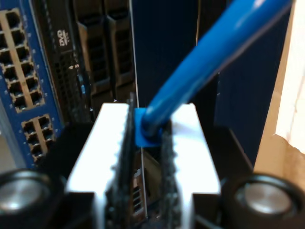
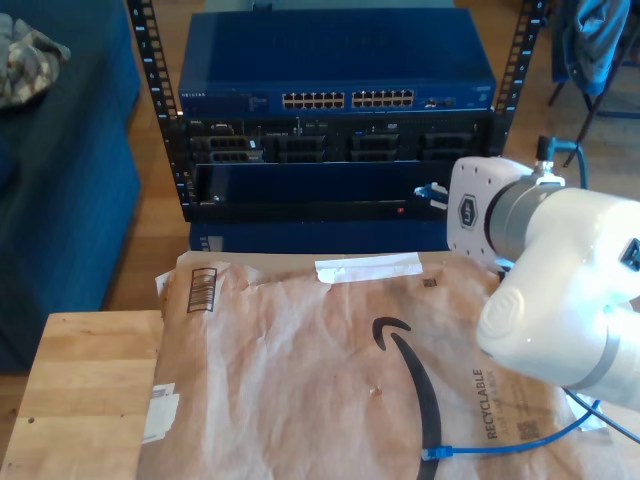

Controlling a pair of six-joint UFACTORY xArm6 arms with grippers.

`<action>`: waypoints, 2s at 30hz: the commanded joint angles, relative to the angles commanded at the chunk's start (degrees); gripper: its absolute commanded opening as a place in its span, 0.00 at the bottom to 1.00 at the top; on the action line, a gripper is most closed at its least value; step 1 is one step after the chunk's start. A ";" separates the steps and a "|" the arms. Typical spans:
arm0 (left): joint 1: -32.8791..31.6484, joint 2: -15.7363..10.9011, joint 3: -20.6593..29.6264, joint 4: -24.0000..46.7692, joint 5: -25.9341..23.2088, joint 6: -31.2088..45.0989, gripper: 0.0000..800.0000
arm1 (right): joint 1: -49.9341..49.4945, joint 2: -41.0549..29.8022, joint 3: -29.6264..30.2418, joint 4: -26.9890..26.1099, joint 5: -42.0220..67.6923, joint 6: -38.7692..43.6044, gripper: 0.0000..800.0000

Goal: Grab the cable and plug it in

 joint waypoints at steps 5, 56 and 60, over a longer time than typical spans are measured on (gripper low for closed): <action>0.26 0.09 0.26 -0.18 -0.70 1.05 1.00 | -0.35 0.79 -0.88 0.00 -0.09 0.00 0.00; 0.26 3.96 0.97 0.35 -2.37 1.14 1.00 | 3.16 10.64 -10.29 -0.44 6.33 0.35 0.00; 0.26 3.96 0.97 0.35 -2.37 1.14 1.00 | 3.16 10.20 -9.32 -1.14 6.15 0.26 0.00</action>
